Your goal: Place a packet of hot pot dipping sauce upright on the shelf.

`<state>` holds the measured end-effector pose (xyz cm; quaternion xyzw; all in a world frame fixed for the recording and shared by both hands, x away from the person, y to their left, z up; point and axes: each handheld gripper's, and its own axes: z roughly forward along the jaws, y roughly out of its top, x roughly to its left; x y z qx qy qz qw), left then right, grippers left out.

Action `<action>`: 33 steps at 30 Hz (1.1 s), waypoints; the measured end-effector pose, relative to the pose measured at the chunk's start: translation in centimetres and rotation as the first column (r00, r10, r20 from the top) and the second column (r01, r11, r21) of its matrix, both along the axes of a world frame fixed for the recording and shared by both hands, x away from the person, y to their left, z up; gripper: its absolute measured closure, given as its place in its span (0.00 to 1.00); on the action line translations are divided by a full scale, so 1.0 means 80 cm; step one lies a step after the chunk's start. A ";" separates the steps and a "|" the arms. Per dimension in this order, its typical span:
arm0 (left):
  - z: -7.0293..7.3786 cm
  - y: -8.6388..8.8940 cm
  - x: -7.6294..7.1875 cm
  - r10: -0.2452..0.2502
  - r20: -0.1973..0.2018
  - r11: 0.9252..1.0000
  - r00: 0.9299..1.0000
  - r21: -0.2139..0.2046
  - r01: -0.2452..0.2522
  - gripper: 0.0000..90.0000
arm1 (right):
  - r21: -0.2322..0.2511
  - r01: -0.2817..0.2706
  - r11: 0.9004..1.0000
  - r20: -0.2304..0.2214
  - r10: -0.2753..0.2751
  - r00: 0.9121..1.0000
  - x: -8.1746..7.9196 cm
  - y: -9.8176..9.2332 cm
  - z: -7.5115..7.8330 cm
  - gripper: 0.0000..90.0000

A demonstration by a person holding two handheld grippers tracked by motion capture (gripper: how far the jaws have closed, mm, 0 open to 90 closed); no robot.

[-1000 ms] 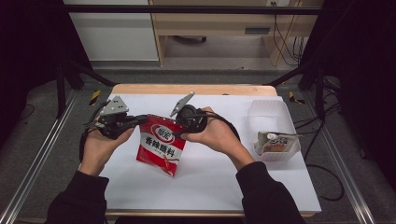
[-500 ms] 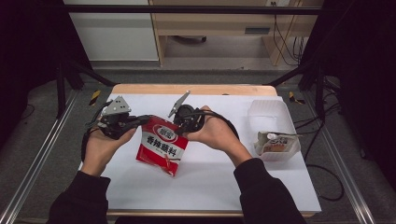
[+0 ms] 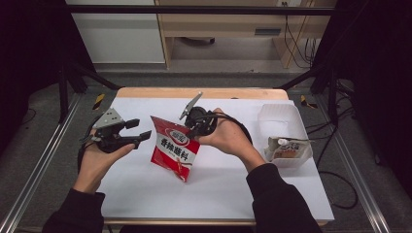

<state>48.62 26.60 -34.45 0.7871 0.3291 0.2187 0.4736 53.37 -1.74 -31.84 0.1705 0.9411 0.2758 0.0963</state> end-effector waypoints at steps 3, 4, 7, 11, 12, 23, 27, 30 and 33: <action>-0.012 0.011 -0.004 0.024 -0.008 1.000 1.000 -0.005 -0.024 0.31 | 0.005 0.004 1.000 0.002 -0.004 1.000 0.001 -0.002 0.002 1.00; -0.016 0.014 -0.005 0.030 -0.012 1.000 0.999 -0.004 -0.030 0.29 | 0.007 0.004 1.000 0.003 -0.004 1.000 0.001 -0.003 0.004 1.00; -0.026 0.021 -0.007 0.048 -0.027 0.999 0.998 -0.013 -0.049 0.25 | 0.014 0.003 1.000 0.010 -0.003 1.000 0.000 -0.006 0.012 1.00; -0.040 0.025 -0.009 0.078 -0.041 0.997 0.996 -0.018 -0.078 0.20 | 0.032 -0.009 0.999 0.017 0.009 1.000 -0.003 -0.011 0.026 1.00; -0.043 0.026 -0.009 0.080 -0.047 0.997 0.996 -0.010 -0.081 0.19 | 0.030 -0.012 0.999 0.018 0.011 1.000 -0.004 -0.012 0.029 1.00; -0.074 0.034 -0.012 0.098 -0.068 0.995 0.993 0.019 -0.097 0.12 | 0.017 0.023 1.000 0.072 -0.024 0.997 0.001 -0.063 0.062 1.00; -0.087 0.036 -0.013 0.100 -0.080 0.995 0.992 0.028 -0.098 0.10 | 0.020 0.034 0.999 0.096 -0.036 0.995 0.003 -0.088 0.074 1.00; -0.094 0.036 -0.014 0.108 -0.083 0.994 0.991 0.022 -0.107 0.09 | 0.028 0.060 0.998 0.104 -0.063 0.993 0.003 -0.108 0.082 1.00; -0.101 0.034 -0.014 0.119 -0.075 0.992 0.990 0.041 -0.116 0.09 | 0.029 0.079 0.996 0.118 -0.082 0.990 0.006 -0.128 0.088 1.00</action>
